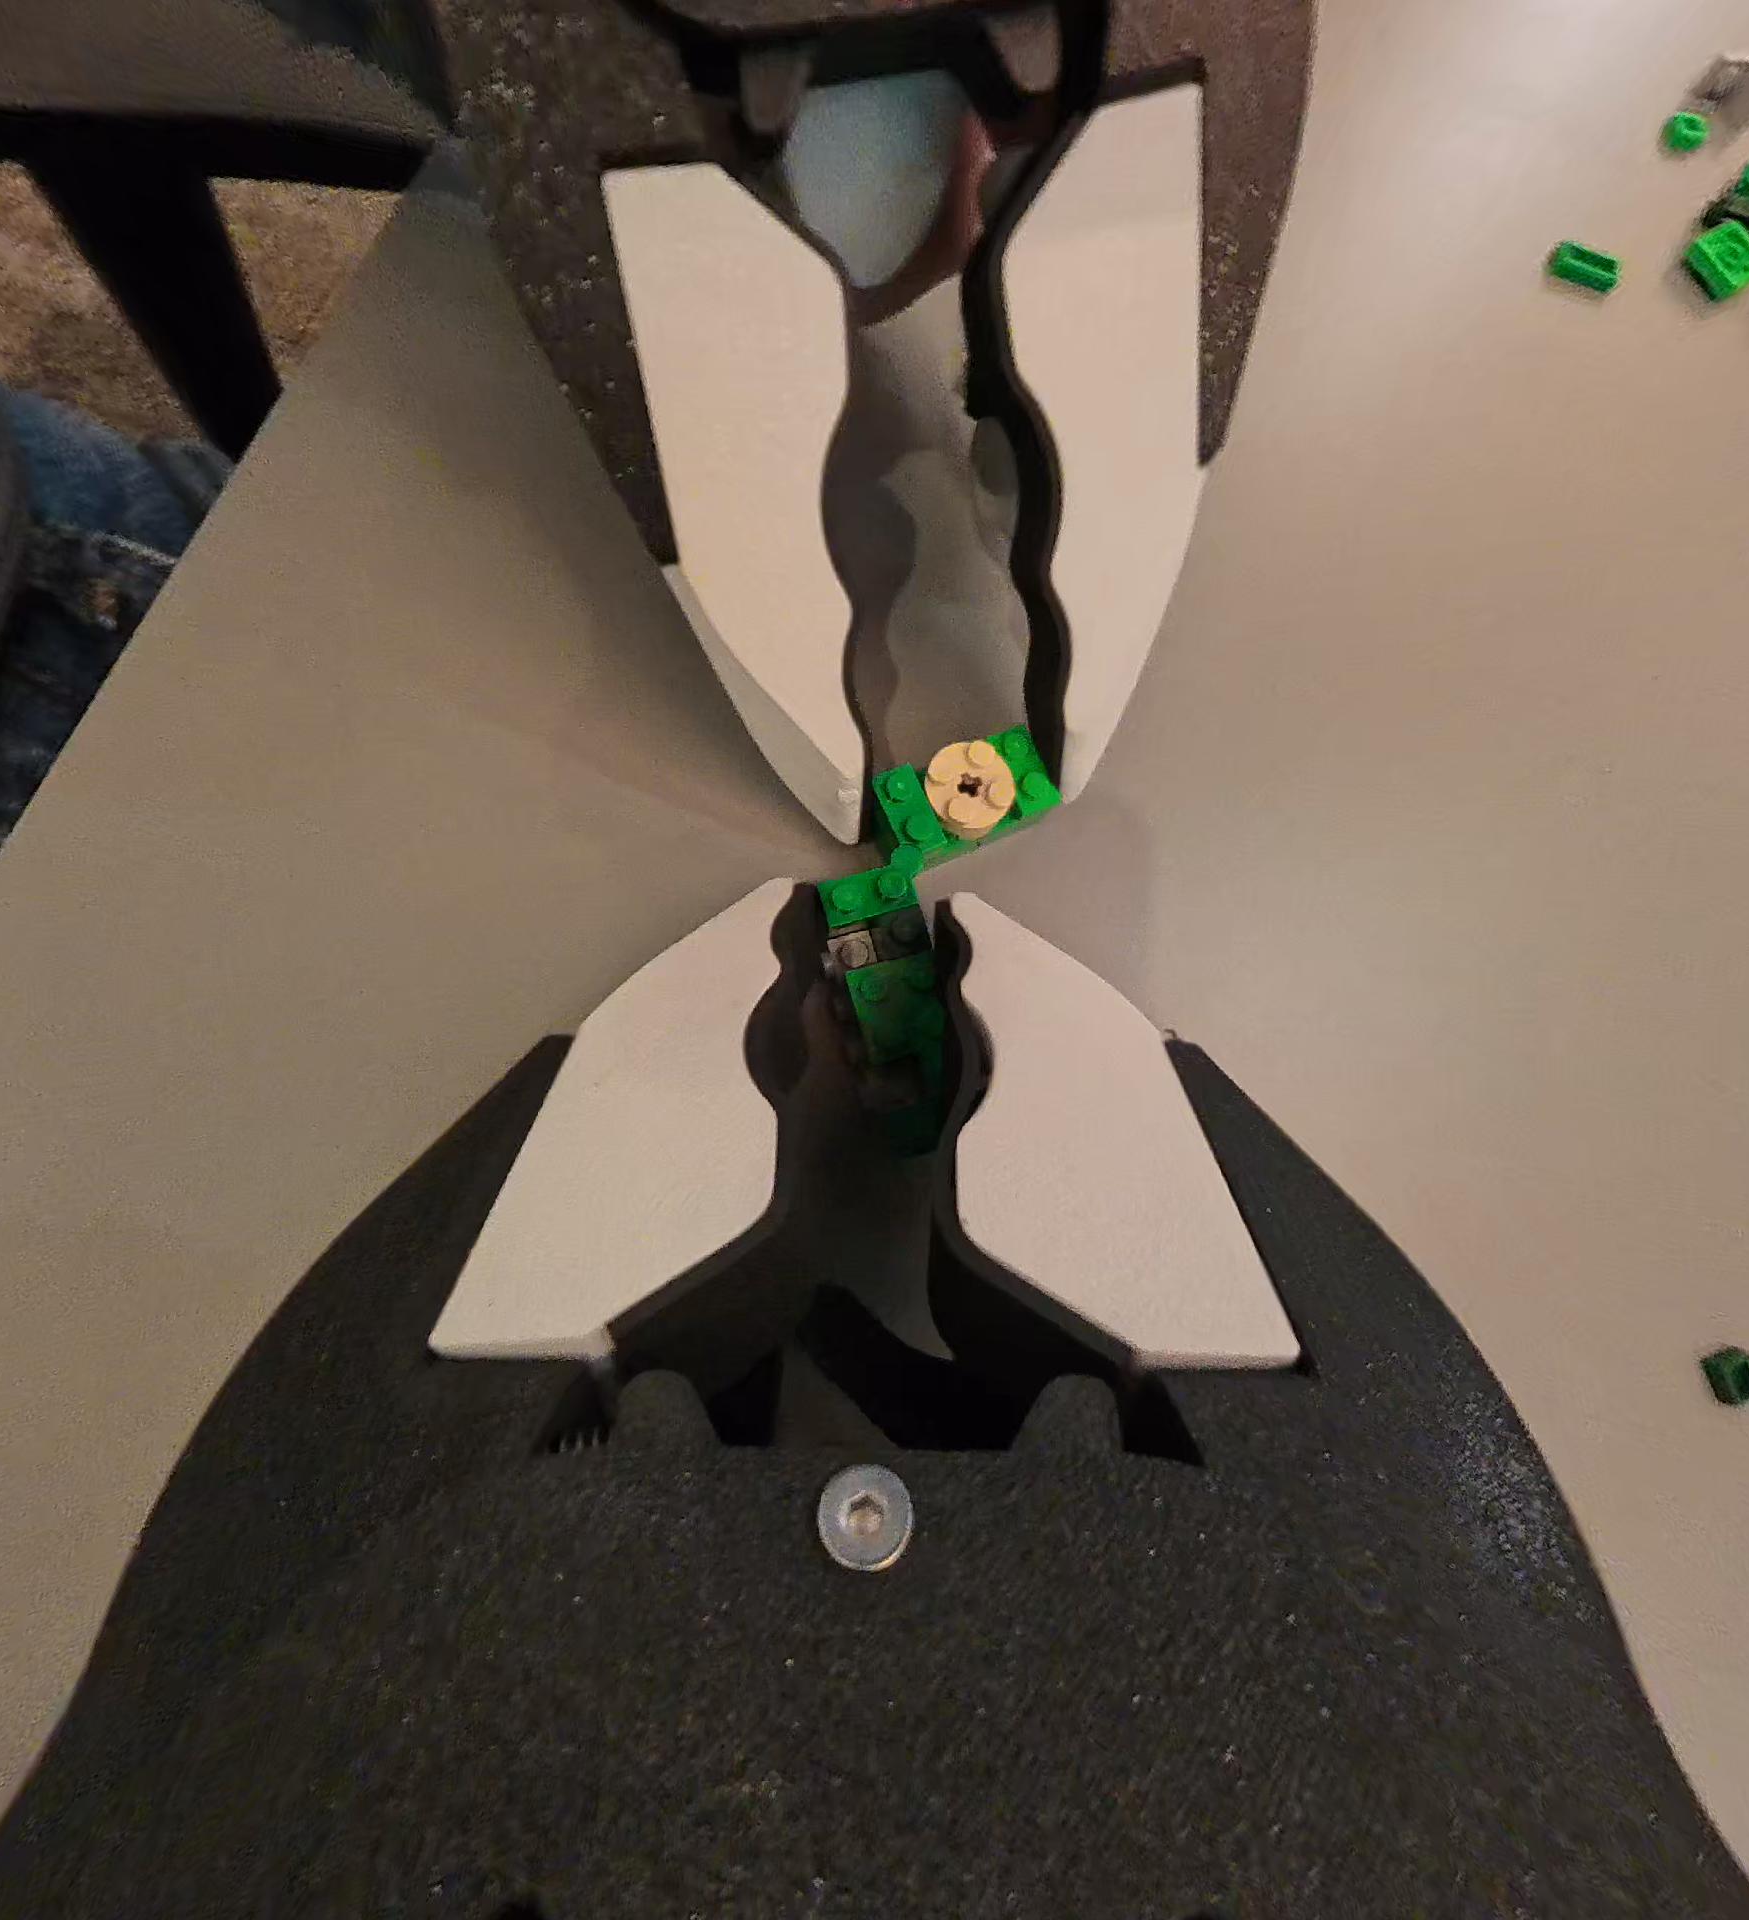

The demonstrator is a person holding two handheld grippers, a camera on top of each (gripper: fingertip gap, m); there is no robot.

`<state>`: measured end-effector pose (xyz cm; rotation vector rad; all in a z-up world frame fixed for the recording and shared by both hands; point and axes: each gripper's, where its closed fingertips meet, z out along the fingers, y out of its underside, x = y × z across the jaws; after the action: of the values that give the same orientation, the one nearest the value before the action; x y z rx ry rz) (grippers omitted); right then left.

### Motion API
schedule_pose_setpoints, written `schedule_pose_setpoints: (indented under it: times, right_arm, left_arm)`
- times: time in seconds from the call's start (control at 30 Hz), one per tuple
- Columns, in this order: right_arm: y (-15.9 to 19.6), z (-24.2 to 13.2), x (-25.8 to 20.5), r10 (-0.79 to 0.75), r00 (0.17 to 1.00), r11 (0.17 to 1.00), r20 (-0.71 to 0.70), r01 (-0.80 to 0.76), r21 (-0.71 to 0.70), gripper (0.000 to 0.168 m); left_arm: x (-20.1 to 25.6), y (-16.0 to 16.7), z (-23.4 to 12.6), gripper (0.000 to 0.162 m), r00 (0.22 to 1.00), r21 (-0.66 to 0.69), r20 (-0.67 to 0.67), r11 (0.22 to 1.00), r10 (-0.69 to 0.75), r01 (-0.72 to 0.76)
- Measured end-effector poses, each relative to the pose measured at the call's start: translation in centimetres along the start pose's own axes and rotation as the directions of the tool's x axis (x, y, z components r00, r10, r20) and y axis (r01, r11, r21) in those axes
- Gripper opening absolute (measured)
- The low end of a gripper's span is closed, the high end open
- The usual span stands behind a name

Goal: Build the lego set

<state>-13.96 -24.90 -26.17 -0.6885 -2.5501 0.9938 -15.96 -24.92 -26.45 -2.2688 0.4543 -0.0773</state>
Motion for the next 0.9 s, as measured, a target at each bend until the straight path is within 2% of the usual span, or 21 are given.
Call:
schedule_pose_setpoints:
  times: [0.37,0.57,0.67,0.77,0.9]
  right_arm:
    - [-0.1,-0.1,-1.2,-0.158,0.968,0.987,0.196,0.151,0.049,0.017]
    - [-0.2,-0.1,-1.6,-0.19,0.949,0.982,0.25,0.179,0.068,0.017]
    - [0.0,-0.4,-1.1,-0.127,0.967,0.992,0.22,0.118,0.05,0.019]
    - [0.5,-1.3,-0.6,-0.122,0.977,0.991,0.176,0.11,0.076,0.023]
    - [1.7,-1.3,-0.2,-0.119,0.985,0.993,0.128,0.115,0.038,0.032]
  left_arm:
    - [0.8,-0.1,0.0,0.034,0.978,0.032,-0.173,0.993,0.12,-0.116]
    - [1.2,-0.2,0.0,0.034,0.952,0.055,-0.249,0.984,0.179,-0.171]
    - [0.9,-0.2,0.1,0.035,0.963,0.063,-0.222,0.988,0.153,-0.143]
    - [0.8,0.0,-0.3,0.048,0.973,0.08,-0.182,0.988,0.145,-0.132]
    - [1.0,0.1,-1.1,0.049,0.978,0.111,-0.131,0.983,0.162,-0.148]
